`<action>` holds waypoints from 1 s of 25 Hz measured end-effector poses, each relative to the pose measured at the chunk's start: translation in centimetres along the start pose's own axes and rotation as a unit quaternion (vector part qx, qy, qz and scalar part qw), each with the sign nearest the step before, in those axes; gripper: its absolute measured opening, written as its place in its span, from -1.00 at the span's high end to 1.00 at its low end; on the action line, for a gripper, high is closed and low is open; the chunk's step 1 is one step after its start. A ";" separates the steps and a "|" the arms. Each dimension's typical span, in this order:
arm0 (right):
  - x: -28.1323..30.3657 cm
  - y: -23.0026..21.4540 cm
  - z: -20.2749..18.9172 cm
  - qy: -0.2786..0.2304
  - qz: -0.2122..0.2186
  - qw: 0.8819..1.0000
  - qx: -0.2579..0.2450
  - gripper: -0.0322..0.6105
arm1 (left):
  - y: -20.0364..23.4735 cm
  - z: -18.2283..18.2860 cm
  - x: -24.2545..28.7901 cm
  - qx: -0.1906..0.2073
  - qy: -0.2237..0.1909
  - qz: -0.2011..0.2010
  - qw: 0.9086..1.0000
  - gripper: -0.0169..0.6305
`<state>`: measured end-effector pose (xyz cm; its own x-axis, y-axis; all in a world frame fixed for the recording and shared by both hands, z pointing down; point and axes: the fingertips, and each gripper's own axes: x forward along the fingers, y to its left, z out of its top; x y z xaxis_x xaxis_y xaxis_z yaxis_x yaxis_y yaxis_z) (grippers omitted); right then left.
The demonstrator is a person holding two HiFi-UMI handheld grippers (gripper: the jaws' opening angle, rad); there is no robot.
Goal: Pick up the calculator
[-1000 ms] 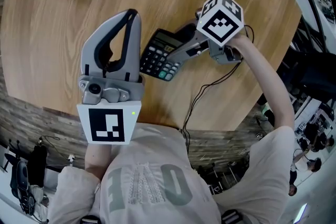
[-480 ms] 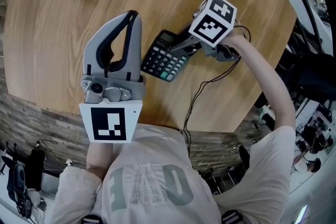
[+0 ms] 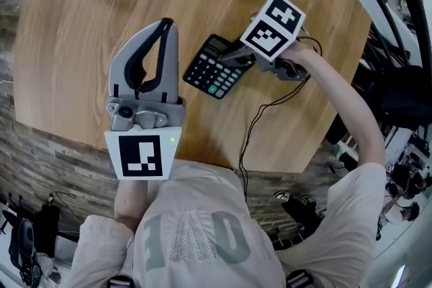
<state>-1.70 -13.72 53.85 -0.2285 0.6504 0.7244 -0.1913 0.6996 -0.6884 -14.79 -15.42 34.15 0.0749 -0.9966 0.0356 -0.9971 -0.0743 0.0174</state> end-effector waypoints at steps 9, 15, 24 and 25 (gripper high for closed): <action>-11.7 0.9 2.9 -0.202 -0.155 0.967 0.016 0.57 | -0.4 4.6 -2.5 0.019 -0.031 0.004 0.999 0.92; -21.2 5.5 3.2 -0.386 -0.235 0.892 -0.002 0.58 | -2.1 8.8 -2.9 0.051 -0.065 -0.015 0.996 0.92; -28.8 15.5 -1.1 -0.652 -0.282 0.703 -0.012 0.58 | -4.8 14.2 -3.0 0.074 -0.104 -0.034 0.991 0.92; -28.8 16.6 -2.0 -0.670 -0.287 0.685 -0.015 0.58 | -5.1 14.6 -3.2 0.074 -0.109 -0.036 0.991 0.92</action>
<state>3.59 -20.21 21.65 -0.7983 -0.5750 0.1790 -0.6014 0.7453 -0.2878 -10.18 -12.38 19.38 0.1576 -0.9715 -0.1772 -0.9815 -0.1344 -0.1361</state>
